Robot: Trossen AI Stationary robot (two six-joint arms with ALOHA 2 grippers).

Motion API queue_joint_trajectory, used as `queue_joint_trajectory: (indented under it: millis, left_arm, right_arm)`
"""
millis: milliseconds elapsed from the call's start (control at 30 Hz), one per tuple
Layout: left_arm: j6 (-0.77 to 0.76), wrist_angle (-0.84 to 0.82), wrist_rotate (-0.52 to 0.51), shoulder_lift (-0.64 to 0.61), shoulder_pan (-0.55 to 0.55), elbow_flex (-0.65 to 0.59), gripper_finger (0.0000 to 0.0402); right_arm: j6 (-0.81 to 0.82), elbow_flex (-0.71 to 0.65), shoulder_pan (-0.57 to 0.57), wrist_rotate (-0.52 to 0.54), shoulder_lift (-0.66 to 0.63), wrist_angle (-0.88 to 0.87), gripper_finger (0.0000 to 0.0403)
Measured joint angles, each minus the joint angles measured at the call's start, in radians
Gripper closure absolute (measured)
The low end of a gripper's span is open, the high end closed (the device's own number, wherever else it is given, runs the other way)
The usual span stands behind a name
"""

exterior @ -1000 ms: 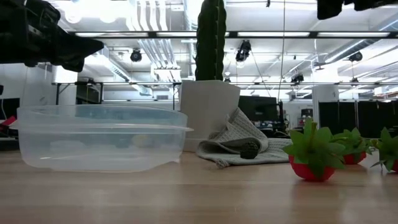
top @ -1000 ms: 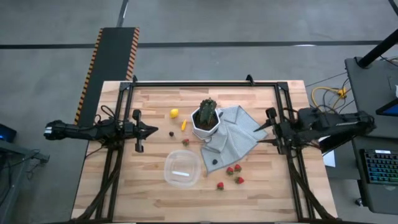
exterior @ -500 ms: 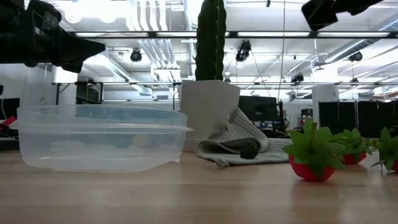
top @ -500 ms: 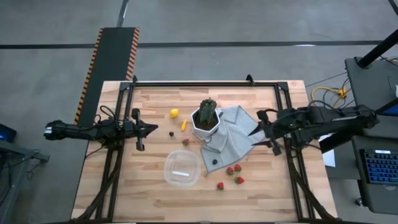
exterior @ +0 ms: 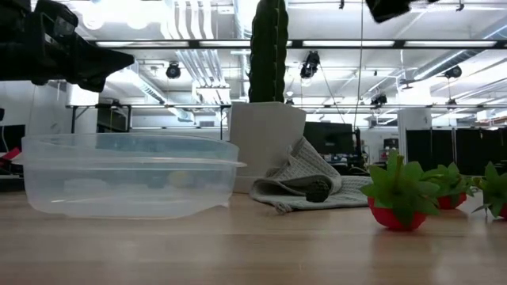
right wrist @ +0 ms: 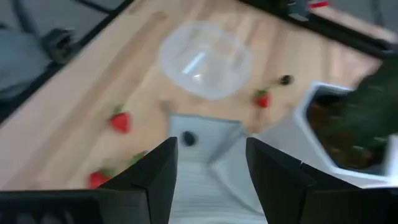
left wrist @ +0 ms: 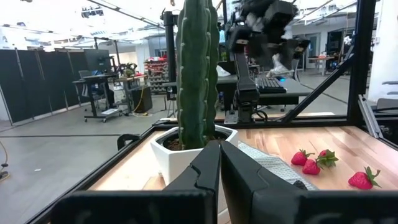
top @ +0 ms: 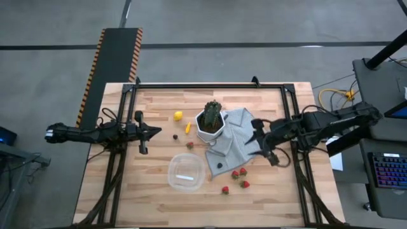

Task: Pick and placing Produce into tupperware
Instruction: Put the strawberry into the transparent plastic container

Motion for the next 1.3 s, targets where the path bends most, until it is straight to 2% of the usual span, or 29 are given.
queue_joint_trajectory:
  millis: [100,233,333,467,600,867,1300]
  left_arm:
    - [0.0,0.0,0.0,0.0,0.0,0.0,0.0402]
    - [0.0,0.001,0.0,0.001,0.0,0.0,0.0402]
    - [0.0,0.002,0.001,0.0,0.0,0.0,0.0402]
    - [0.0,0.002,0.001,0.0,0.0,0.0,0.0402]
    - [0.0,0.006,0.0,0.0,0.0,0.0,0.0402]
    - [0.0,0.017,0.001,0.0,0.0,0.0,0.0402]
    - [0.0,0.016,0.001,0.0,0.0,0.0,0.0402]
  right_arm:
    - [0.058,0.066,0.104,0.083,0.031,-0.093,0.0226]
    - [0.181,0.097,0.249,0.263,0.083,-0.222,0.0231]
    - [0.239,0.064,0.322,0.348,0.124,-0.228,0.0232]
    - [0.312,0.015,0.347,0.406,0.182,-0.191,0.0232]
    - [0.344,-0.027,0.345,0.408,0.219,-0.08,0.0236]
    - [0.407,-0.086,0.345,0.376,0.313,0.019,0.0248]
    - [0.549,-0.095,0.345,0.366,0.484,0.034,0.0255]
